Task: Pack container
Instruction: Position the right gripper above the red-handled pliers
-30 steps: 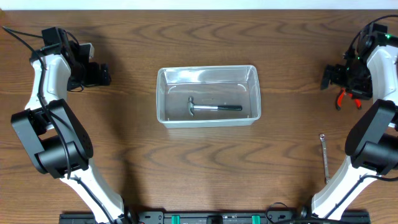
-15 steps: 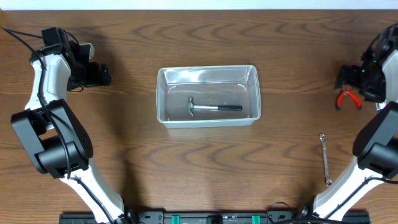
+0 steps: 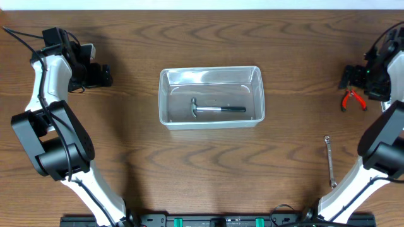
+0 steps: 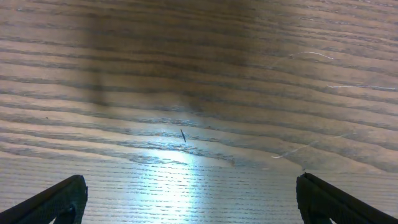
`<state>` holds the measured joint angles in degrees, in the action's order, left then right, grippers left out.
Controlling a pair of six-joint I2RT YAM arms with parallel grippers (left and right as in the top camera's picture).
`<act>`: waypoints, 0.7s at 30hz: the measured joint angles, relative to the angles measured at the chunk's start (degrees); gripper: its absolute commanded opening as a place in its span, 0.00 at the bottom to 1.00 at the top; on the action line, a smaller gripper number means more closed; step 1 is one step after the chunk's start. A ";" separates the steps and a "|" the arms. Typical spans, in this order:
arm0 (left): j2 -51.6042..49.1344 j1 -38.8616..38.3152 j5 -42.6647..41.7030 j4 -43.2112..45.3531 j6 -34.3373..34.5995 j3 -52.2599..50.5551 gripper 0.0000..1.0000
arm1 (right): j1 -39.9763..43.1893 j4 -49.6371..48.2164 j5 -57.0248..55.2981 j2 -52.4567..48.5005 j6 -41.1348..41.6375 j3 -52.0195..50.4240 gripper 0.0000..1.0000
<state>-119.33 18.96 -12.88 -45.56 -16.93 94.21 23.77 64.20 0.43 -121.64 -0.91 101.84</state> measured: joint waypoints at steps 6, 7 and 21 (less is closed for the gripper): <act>0.00 0.00 0.00 0.00 0.00 0.00 0.98 | -0.31 -0.33 -0.02 -2.19 -0.63 -0.02 0.99; 0.00 0.00 0.00 0.00 0.00 0.00 0.98 | -0.31 -0.44 -0.02 -2.27 -0.66 -0.02 0.99; 0.00 0.00 0.00 0.00 0.00 0.00 0.98 | -0.44 -2.54 -0.22 -4.81 0.85 -0.02 0.99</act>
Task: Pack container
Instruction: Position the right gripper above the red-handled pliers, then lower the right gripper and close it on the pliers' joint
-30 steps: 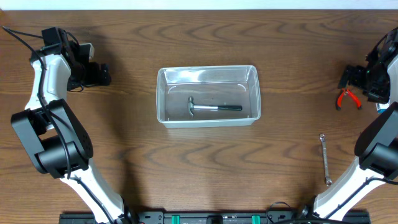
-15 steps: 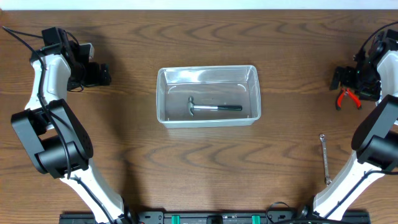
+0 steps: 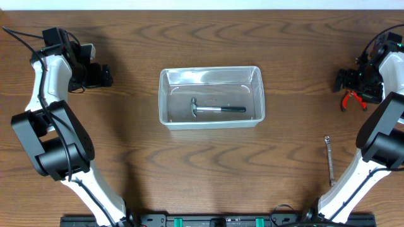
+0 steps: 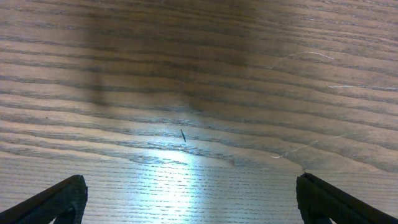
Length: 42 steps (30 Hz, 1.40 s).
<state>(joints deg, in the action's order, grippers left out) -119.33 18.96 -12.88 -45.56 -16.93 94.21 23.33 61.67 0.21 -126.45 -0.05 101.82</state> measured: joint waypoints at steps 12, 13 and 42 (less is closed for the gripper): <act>0.00 0.00 0.00 0.00 0.00 0.00 0.98 | -0.20 0.00 0.02 -0.04 2.29 0.00 0.99; 0.00 0.00 0.00 0.00 0.00 0.00 0.98 | -0.24 0.00 0.02 -0.09 2.40 0.00 0.99; 0.00 0.00 0.00 0.00 0.00 0.00 0.98 | -1.33 -1.53 -0.35 -4.90 2.62 0.07 0.99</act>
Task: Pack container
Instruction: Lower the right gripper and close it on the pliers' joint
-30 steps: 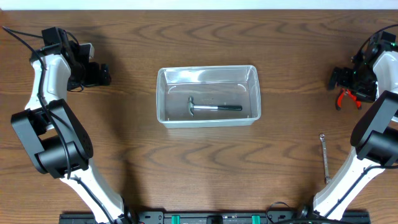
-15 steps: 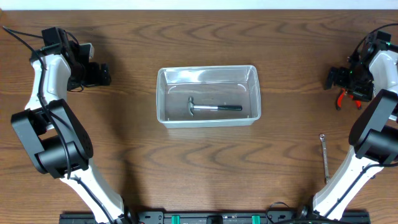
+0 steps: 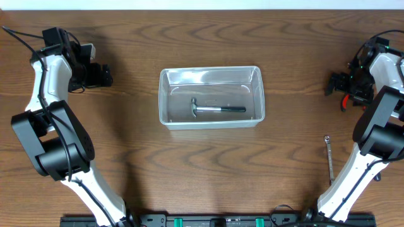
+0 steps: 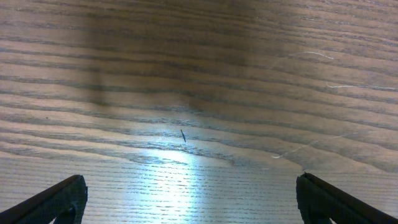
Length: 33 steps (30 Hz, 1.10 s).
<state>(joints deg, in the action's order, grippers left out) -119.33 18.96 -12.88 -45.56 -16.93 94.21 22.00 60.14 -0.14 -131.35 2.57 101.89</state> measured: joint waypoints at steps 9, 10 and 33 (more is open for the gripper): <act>0.00 0.00 0.00 0.00 0.00 0.00 0.98 | 0.00 -1.55 -0.07 0.00 0.00 0.00 0.99; 0.00 0.00 0.00 -0.02 0.00 0.00 0.98 | 0.00 -1.70 -0.07 0.00 0.00 0.00 0.99; 0.00 0.00 0.00 0.00 0.00 0.00 0.98 | 0.00 -2.23 -0.07 0.00 0.04 0.00 0.60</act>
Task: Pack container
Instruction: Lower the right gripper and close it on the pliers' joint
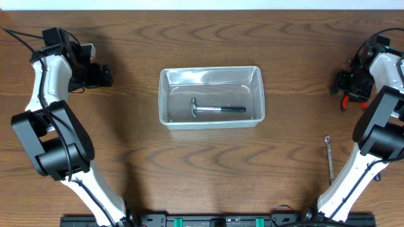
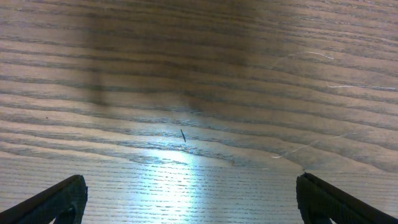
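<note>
A clear plastic container (image 1: 165, 94) stands mid-table with a hammer (image 1: 218, 109) lying inside it. Red-handled pliers (image 1: 346, 101) lie at the far right, mostly covered by my right gripper (image 1: 344, 84), which hovers right over them; its jaws are too small to read. A slim wrench (image 1: 330, 161) lies on the table toward the front right. My left gripper (image 1: 100, 75) rests at the far left. In the left wrist view its fingertips (image 2: 59, 199) stand wide apart over bare wood, and the left gripper (image 2: 189, 200) holds nothing.
The wooden table's back edge (image 1: 202, 9) runs along the top of the overhead view. Both arm bases stand at the front edge, the left arm (image 1: 47, 132) and right arm (image 1: 379, 132) rising along the sides.
My right gripper has shifted slightly to the right, still over the pliers. The left arm, the container, the hammer and the wrench are unchanged.
My right gripper began just behind the fully visible pliers at the far right. It then stood further left over them, and further left again, hiding most of the red handles. Now it is back slightly right. The left gripper stayed open throughout.
</note>
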`<state>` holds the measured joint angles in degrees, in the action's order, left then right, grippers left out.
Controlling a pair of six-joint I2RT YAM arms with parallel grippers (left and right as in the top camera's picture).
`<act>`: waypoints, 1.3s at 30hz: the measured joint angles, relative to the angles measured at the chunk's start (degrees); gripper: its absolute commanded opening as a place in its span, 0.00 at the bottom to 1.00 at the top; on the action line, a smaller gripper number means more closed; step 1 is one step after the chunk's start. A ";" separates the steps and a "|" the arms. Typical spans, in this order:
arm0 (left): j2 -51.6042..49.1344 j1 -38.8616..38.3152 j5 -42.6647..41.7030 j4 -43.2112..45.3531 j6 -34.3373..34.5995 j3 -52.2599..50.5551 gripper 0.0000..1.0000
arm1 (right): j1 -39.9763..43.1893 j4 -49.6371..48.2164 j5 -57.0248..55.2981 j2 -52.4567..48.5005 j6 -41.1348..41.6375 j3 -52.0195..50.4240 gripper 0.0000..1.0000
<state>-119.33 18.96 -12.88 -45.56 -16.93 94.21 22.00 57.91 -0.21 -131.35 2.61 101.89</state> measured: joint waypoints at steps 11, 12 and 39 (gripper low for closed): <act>0.00 0.00 0.00 0.00 0.00 0.00 0.98 | 0.00 -0.07 0.00 0.00 4.22 0.00 0.44; 0.00 0.00 0.00 0.00 0.00 0.00 0.98 | 0.00 -0.04 0.00 0.00 4.68 0.00 0.43; 0.00 0.00 0.00 0.00 0.00 0.00 0.98 | 0.00 0.39 0.02 0.00 6.19 0.00 0.10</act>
<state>-119.33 18.96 -12.88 -45.56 -16.93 94.21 22.00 58.30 -0.19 -131.35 8.80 101.89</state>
